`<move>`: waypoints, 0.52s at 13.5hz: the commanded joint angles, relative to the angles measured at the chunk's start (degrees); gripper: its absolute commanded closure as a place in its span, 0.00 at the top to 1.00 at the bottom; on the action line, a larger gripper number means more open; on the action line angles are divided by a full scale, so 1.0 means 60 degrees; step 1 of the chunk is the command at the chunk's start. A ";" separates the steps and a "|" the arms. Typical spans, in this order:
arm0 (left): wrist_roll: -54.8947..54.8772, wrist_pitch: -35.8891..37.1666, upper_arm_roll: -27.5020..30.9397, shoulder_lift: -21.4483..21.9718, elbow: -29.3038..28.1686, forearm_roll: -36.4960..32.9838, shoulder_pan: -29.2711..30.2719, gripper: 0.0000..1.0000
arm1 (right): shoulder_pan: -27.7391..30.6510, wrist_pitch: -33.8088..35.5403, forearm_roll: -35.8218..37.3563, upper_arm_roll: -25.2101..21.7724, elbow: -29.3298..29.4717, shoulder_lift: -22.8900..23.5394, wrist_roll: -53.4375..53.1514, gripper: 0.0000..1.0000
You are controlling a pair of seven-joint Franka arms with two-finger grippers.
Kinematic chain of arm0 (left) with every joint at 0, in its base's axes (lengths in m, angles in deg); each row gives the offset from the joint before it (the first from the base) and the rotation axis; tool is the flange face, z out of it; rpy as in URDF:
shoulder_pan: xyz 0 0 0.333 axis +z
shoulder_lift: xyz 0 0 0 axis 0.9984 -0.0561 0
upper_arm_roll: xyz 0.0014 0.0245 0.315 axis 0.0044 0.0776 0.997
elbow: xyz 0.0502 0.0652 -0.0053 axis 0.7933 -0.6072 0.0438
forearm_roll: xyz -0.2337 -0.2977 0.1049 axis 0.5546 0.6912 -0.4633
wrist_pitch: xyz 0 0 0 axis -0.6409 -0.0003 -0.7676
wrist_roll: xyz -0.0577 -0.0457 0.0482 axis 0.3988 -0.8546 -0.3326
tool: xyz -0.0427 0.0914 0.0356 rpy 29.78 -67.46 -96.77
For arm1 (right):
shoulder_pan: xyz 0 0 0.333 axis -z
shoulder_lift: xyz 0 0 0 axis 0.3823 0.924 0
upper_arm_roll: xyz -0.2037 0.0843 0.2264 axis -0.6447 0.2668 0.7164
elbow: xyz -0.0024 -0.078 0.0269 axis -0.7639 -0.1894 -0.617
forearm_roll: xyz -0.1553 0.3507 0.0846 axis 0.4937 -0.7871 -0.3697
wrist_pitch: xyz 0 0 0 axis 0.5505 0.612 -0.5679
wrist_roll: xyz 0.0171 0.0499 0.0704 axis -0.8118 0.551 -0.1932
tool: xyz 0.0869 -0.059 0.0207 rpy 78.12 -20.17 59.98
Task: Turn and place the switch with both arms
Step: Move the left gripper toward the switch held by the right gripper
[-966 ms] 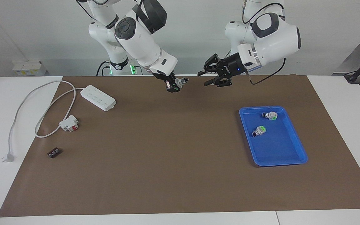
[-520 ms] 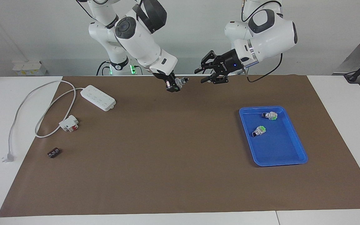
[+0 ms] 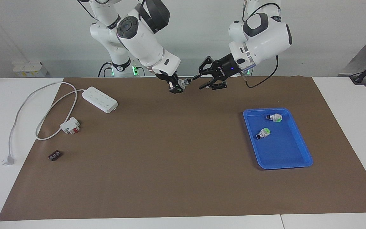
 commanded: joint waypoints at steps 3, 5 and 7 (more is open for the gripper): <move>-0.0237 -0.0783 0.0070 0.0248 -0.0428 0.0134 -0.0551 0.44 | 0.0078 0.0044 -0.0261 0.0021 -0.0250 -0.0364 -0.0169 0.00; -0.0237 -0.0769 0.0070 0.0248 -0.0414 0.0134 -0.0551 0.41 | 0.0078 0.0030 -0.0261 0.0021 -0.0250 -0.0364 -0.0169 0.00; -0.0237 -0.0740 0.0070 0.0263 -0.0414 0.0134 -0.0551 0.40 | 0.0078 0.0030 -0.0261 0.0021 -0.0250 -0.0364 -0.0169 0.00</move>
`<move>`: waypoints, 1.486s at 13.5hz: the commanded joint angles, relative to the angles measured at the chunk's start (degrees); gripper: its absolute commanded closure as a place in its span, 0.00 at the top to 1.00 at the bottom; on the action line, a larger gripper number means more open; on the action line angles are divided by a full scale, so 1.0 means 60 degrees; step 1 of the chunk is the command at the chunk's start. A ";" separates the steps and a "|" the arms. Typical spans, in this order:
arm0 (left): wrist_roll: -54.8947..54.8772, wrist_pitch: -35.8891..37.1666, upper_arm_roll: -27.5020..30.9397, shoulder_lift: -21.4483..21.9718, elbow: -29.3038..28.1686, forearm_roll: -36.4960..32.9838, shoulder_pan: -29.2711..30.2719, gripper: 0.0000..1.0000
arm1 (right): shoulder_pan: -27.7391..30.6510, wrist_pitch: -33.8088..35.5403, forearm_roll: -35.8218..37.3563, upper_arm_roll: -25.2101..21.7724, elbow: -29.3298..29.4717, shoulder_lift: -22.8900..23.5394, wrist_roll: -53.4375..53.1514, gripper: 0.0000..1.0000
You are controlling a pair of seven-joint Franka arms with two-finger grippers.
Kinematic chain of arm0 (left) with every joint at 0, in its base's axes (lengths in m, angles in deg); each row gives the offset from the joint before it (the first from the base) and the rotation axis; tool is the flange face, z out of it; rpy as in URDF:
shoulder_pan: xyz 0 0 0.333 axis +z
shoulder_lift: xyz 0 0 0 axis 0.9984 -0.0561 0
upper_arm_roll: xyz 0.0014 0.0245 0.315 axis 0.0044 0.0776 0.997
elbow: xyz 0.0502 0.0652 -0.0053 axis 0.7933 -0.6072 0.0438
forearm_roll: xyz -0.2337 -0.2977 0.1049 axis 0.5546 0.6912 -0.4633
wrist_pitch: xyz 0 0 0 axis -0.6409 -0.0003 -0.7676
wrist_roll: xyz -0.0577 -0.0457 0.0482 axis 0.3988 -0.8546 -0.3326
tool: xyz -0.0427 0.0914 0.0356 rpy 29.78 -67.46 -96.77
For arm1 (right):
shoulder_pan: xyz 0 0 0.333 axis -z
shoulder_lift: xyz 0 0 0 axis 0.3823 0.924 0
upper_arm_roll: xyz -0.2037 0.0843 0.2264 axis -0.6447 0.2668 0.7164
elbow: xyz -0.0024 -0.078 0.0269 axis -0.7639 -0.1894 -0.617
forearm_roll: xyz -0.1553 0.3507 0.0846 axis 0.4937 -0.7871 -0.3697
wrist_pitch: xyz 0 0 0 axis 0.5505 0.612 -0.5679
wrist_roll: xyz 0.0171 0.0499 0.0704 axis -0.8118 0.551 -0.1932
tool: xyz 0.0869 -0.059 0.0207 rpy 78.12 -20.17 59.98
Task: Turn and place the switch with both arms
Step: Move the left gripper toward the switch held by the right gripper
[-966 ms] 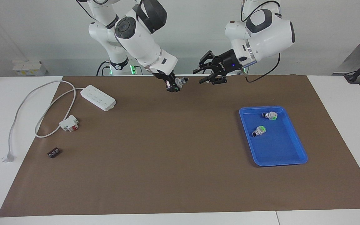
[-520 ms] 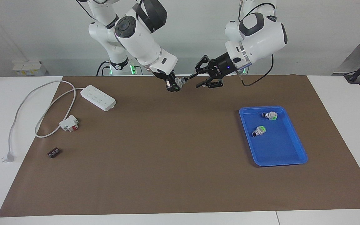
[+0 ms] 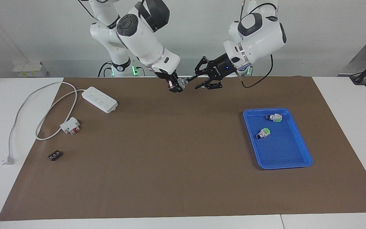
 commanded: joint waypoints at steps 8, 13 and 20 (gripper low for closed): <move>-0.0164 -0.0176 0.0002 0.0287 -0.0470 0.0046 -0.0308 0.35 | 0.0070 0.0008 -0.0247 0.0035 -0.0220 -0.0278 -0.0019 0.00; -0.0149 -0.0161 -0.0057 0.0345 -0.0587 0.0002 -0.0308 0.28 | 0.0070 -0.0006 -0.0247 0.0035 -0.0220 -0.0278 -0.0033 0.00; -0.0105 -0.0146 -0.0072 0.0433 -0.0807 -0.0466 -0.0308 0.12 | 0.0070 -0.0006 -0.0247 0.0035 -0.0220 -0.0278 -0.0034 0.00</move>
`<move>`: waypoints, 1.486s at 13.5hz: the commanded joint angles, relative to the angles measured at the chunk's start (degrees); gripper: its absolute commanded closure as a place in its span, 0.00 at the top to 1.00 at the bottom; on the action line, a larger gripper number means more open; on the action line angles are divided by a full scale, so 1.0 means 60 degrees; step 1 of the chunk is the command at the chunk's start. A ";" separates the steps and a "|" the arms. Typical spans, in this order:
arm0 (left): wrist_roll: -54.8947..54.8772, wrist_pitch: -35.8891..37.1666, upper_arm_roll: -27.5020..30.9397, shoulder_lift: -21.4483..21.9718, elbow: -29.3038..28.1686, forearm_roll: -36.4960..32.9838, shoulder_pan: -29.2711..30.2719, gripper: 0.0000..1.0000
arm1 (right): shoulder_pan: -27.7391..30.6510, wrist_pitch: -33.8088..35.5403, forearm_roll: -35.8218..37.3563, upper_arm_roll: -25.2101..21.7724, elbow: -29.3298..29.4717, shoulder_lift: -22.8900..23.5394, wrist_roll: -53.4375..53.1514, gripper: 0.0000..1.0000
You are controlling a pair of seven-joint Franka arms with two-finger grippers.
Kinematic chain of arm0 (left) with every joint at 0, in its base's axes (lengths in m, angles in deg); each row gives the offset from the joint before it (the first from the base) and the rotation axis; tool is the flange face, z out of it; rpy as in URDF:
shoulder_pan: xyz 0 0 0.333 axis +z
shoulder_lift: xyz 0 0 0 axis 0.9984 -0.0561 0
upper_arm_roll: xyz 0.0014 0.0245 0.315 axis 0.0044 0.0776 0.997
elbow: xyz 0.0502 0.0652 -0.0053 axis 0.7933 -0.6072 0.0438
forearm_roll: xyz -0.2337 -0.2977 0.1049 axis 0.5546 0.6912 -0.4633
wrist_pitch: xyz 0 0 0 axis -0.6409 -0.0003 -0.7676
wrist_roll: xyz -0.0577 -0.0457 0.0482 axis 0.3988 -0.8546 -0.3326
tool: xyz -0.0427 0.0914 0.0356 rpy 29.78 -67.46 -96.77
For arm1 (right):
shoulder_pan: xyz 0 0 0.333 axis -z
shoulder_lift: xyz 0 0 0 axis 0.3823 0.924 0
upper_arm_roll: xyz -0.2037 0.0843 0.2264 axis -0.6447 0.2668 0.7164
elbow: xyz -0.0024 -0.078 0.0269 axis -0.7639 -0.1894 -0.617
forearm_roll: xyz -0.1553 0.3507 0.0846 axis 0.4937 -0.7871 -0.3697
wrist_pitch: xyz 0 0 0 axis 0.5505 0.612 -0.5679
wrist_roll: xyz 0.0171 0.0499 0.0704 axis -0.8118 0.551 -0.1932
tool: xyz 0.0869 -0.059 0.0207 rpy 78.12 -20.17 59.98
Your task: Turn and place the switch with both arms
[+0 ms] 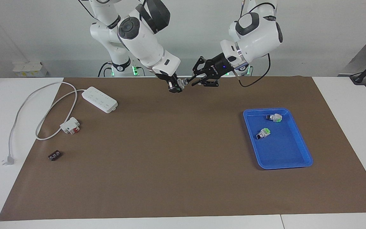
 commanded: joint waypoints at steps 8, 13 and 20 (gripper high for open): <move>0.0143 -0.0131 0.0015 0.0278 -0.0585 -0.0314 -0.0165 0.00 | 0.0108 -0.0132 -0.0248 0.0032 0.0039 -0.0220 0.0157 0.00; 0.1093 -0.0131 0.0000 0.0278 -0.0570 -0.0314 -0.0165 0.00 | 0.0211 -0.0250 -0.0466 0.0018 -0.0195 -0.0220 0.0668 0.00; 0.1007 0.0820 0.0088 0.0264 -0.0278 -0.0299 0.0494 0.38 | 0.0342 -0.0806 -0.0775 0.0003 -0.0708 -0.0249 0.1386 0.00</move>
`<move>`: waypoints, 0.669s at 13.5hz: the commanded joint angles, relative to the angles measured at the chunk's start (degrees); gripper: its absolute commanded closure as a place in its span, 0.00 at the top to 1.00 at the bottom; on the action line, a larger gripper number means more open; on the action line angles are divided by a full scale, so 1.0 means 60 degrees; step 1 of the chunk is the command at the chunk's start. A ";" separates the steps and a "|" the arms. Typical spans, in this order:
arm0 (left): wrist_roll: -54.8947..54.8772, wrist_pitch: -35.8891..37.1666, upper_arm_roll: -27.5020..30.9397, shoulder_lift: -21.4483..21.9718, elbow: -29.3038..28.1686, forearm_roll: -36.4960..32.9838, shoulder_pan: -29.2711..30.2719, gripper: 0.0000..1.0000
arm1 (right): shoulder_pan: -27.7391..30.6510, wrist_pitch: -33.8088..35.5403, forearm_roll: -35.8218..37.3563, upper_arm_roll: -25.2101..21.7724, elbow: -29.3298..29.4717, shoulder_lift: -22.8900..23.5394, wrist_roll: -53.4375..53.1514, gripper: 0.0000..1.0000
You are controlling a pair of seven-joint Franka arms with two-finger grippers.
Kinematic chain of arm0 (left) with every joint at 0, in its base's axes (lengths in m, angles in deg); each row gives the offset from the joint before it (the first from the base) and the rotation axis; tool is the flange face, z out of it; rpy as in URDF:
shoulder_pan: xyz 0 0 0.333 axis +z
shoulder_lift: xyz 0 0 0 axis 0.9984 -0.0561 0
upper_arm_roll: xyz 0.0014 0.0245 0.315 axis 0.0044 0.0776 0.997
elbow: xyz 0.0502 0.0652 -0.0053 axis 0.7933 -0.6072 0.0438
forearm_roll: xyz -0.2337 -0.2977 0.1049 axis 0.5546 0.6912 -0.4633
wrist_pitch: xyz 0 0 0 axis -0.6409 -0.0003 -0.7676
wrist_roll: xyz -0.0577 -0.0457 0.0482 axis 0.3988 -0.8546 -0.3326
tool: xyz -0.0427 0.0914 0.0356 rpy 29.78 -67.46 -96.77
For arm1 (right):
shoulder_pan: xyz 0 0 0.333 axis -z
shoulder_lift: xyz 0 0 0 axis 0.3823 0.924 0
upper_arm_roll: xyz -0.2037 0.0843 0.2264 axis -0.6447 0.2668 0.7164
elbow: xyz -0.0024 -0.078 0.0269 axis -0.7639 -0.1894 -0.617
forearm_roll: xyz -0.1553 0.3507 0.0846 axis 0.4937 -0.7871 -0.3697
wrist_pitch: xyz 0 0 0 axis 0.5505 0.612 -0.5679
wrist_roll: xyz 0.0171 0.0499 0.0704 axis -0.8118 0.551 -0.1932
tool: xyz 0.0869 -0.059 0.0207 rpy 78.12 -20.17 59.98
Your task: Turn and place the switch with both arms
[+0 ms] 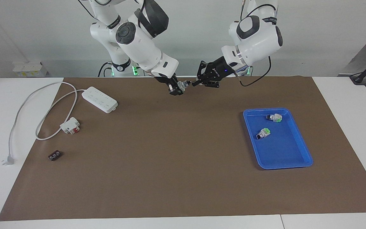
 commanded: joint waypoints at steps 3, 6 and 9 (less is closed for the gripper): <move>0.0093 0.0335 -0.0004 0.0184 0.0037 -0.0170 0.0205 0.51 | 0.0373 -0.0245 -0.0487 0.0055 -0.0442 -0.0197 0.0691 0.00; 0.0093 -0.0016 -0.0091 0.0140 0.0051 -0.0184 0.0030 0.48 | 0.0359 -0.0260 -0.0619 0.0055 -0.0442 -0.0211 0.0677 0.00; 0.0093 -0.0542 -0.0077 0.0111 0.0037 -0.0199 -0.0394 0.44 | 0.0286 -0.0260 -0.0737 0.0069 -0.0428 -0.0211 0.0603 0.00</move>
